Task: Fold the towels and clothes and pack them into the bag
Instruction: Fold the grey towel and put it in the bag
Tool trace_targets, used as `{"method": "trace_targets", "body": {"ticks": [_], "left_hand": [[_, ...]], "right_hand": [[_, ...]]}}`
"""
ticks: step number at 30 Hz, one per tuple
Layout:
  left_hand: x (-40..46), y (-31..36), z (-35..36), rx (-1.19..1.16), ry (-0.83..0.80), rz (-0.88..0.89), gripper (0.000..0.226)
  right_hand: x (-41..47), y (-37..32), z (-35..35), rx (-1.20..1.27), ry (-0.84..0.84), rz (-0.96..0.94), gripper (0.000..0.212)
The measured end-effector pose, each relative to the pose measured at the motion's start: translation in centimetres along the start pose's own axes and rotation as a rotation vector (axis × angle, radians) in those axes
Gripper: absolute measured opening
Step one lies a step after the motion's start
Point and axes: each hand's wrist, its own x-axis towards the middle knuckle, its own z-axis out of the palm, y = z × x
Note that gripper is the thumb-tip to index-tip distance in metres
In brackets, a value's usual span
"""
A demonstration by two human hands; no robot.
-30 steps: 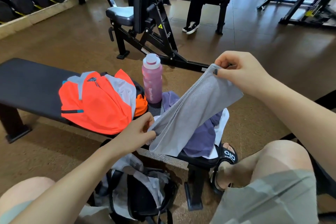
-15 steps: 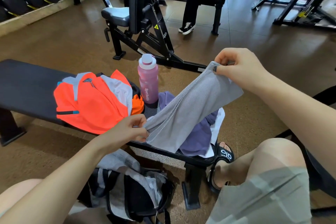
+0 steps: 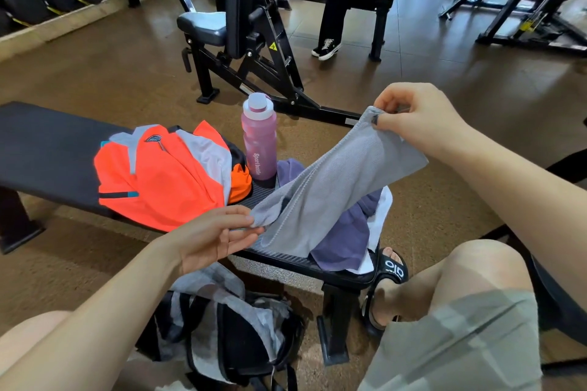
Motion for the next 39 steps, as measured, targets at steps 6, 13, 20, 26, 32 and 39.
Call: {"method": "trace_targets", "body": {"ticks": [6, 13, 20, 26, 32, 39], "left_hand": [[1.5, -0.6, 0.2, 0.385, 0.161, -0.023, 0.020], [2.6, -0.4, 1.0, 0.527, 0.299, 0.071, 0.015], [2.7, -0.1, 2.0, 0.922, 0.366, 0.545, 0.017], [1.1, 1.3, 7.0, 1.144, 0.195, 1.056, 0.026], [2.6, 1.8, 7.3, 1.019, 0.177, 0.984, 0.042], [3.3, 2.2, 7.3, 1.065, 0.089, 0.942, 0.032]], "right_hand": [[-0.2, -0.5, 0.4, 0.021, -0.027, 0.025, 0.010], [-0.4, -2.1, 0.2, 0.082, -0.046, -0.011, 0.011], [-0.8, -4.6, -0.1, 0.156, -0.109, -0.142, 0.011], [-1.3, -6.6, -0.6, 0.143, -0.182, -0.294, 0.010], [-1.6, -7.1, -1.6, 0.124, -0.208, -0.316, 0.012], [-1.8, -7.2, -3.1, 0.142, -0.199, -0.316, 0.010]]}}
